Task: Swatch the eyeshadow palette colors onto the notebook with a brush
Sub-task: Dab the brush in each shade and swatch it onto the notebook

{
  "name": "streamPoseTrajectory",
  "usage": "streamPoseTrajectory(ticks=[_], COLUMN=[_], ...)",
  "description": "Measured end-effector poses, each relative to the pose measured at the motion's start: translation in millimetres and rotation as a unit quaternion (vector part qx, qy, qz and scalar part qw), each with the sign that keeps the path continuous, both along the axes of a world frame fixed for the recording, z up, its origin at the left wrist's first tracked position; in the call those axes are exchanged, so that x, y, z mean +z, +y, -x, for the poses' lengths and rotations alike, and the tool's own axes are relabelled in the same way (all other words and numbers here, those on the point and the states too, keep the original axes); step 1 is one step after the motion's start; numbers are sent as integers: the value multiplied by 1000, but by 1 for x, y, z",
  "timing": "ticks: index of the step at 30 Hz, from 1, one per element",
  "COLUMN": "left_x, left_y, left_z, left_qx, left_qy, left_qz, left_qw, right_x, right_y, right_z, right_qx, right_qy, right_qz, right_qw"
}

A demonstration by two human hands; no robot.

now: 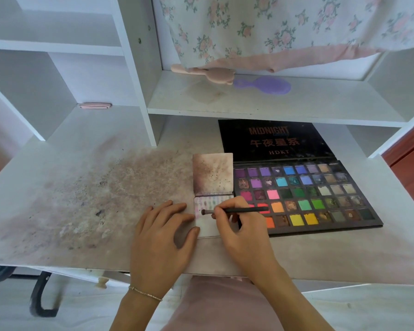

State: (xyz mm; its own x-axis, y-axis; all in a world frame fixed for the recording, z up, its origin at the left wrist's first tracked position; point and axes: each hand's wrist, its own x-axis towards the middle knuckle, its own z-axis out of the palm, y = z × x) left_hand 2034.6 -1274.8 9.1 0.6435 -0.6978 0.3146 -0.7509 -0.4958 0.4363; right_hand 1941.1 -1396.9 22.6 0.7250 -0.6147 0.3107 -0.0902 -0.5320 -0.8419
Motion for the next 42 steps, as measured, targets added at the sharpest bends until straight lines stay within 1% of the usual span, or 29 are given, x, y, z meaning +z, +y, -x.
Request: streamPoseTrajectory(ticks=[11,19,25,39,42], left_x=[0,-2,-1,0,0], left_y=[0,0,0,0,0], left_z=[0,0,0,1,1], left_qx=[2,2,-1,0,2], left_qy=[11,2,0,4,3], left_qz=[3,6,2,2,3], left_qw=[1000,1000,1000,1000,1000], right_x=[-4,-4,-3,-4,-3], right_y=[0,0,0,0,-2], right_z=[-1,-2,-1,-2,-1], right_qx=[2,2,6,5,-8], right_qy=[28,36,39,24,-5], right_qz=[1,13,5,13,3], right_qw=[1000,999,999,1000,1000])
